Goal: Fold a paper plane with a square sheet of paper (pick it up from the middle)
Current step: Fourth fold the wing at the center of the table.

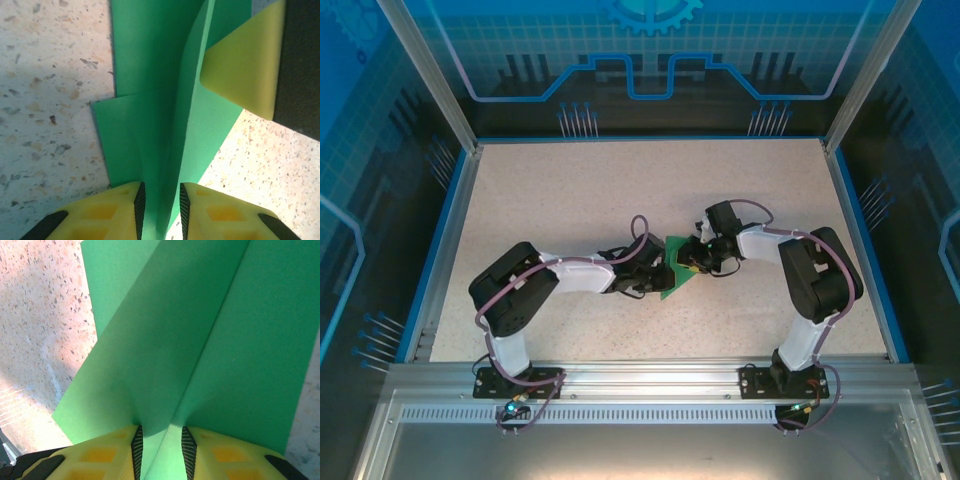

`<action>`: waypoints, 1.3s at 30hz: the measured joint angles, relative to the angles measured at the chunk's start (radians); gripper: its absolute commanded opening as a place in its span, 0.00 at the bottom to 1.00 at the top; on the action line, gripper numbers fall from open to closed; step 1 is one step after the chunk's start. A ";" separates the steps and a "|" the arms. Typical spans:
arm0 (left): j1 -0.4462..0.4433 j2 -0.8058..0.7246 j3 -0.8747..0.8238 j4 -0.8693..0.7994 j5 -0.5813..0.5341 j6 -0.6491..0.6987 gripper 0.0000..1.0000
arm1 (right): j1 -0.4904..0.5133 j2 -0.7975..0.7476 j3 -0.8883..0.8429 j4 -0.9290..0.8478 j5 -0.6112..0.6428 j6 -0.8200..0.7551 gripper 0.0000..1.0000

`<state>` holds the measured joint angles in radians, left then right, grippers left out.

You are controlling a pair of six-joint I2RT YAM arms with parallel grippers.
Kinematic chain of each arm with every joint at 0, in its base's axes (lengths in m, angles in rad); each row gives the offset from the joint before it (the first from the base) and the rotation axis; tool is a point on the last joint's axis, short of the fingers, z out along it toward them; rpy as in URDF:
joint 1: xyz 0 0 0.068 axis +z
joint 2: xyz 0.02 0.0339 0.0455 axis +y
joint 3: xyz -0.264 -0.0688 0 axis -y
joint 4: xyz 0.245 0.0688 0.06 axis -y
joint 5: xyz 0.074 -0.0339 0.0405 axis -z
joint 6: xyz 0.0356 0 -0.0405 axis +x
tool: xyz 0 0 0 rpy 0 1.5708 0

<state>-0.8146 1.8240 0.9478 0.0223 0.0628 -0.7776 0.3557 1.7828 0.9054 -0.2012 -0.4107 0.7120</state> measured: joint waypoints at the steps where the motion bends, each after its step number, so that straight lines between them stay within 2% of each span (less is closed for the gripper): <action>1: -0.006 0.000 0.010 -0.016 -0.017 0.010 0.33 | 0.000 0.000 0.000 0.000 0.000 0.000 0.30; 19: -0.085 0.038 0.171 -0.211 -0.221 0.102 0.37 | 0.000 0.005 0.005 -0.002 0.002 0.007 0.30; 39: -0.121 0.111 0.258 -0.325 -0.331 0.132 0.33 | 0.000 0.005 0.005 -0.002 0.003 0.014 0.30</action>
<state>-0.9356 1.9347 1.2060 -0.3027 -0.2684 -0.6456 0.3553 1.7874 0.9104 -0.2028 -0.4080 0.7265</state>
